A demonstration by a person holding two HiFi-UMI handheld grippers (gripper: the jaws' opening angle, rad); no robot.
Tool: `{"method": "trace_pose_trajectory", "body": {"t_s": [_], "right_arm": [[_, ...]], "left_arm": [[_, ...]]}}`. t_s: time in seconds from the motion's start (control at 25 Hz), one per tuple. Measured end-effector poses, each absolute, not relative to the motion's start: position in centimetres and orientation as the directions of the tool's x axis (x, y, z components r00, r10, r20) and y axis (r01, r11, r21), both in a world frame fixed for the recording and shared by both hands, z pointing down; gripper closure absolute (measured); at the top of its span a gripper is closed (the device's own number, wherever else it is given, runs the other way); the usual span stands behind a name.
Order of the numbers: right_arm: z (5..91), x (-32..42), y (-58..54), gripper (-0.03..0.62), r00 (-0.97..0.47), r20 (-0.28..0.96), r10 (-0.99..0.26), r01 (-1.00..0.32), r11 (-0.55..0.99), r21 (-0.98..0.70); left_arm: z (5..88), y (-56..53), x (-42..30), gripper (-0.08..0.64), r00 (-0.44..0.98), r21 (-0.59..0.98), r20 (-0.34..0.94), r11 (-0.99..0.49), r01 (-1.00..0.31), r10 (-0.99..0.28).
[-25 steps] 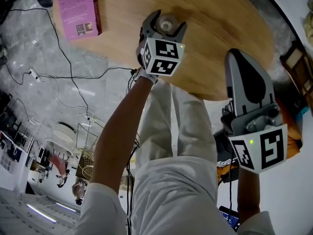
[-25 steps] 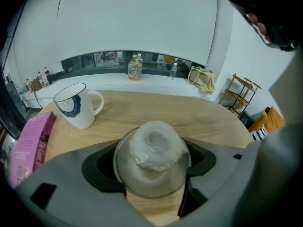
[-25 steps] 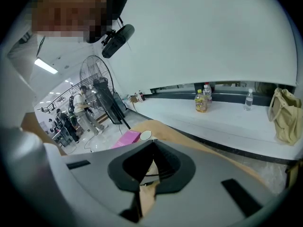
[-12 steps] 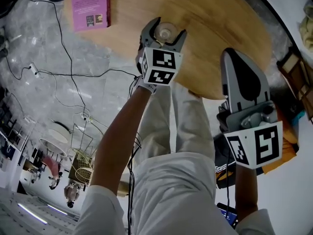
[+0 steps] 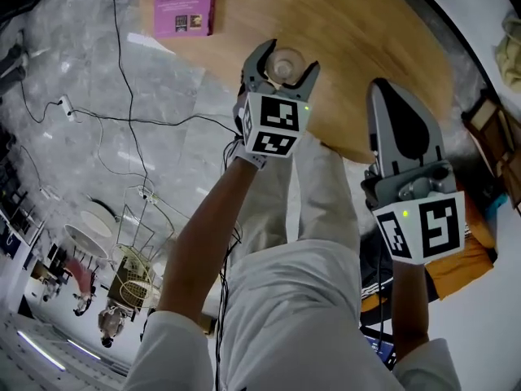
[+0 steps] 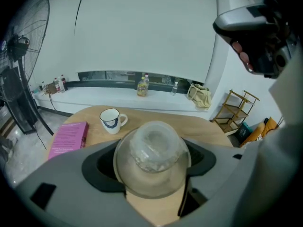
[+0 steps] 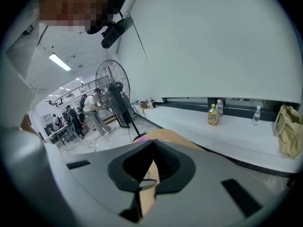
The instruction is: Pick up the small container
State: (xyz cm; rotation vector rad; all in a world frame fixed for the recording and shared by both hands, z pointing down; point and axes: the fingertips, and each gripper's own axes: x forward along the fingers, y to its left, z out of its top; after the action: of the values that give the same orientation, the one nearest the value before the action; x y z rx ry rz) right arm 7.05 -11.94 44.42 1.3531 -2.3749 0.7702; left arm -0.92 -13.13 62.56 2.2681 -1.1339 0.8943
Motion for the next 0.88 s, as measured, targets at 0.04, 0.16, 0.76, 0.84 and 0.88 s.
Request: {"method": "trace_pose_trajectory", "body": {"t_s": [0.04,0.16,0.76,0.84,0.88], "right_arm": [[43.9,6.7,-11.8,0.584,-0.514,0.496,-0.7,-0.858,0.417,-0.3],[42.7,5.5,-11.3,0.584,-0.525,0.485,-0.699,-0.851,0.433,-0.296],[35.5,2.3,-8.0,0.584,-0.519,0.453,-0.725,-0.852,0.478,-0.213],[34.6,2.0,-7.4,0.584,-0.516,0.447,-0.731,-0.854,0.477,-0.206],[34.2,1.8,-7.1,0.584,-0.516,0.444,-0.733,-0.854,0.479,-0.202]], "left_arm": [[61.7,-12.8,-1.3,0.219,0.452,0.102,0.714,-0.56,-0.823,-0.534],[59.7,-12.0,-2.4,0.219,0.443,0.097,0.713,-0.549,-0.83,-0.544],[49.2,-8.9,-7.8,0.219,0.426,0.08,0.653,-0.502,-0.861,-0.626],[47.8,-8.2,-8.4,0.219,0.423,0.077,0.645,-0.496,-0.865,-0.636],[47.1,-8.0,-8.7,0.218,0.422,0.077,0.641,-0.493,-0.867,-0.641]]}}
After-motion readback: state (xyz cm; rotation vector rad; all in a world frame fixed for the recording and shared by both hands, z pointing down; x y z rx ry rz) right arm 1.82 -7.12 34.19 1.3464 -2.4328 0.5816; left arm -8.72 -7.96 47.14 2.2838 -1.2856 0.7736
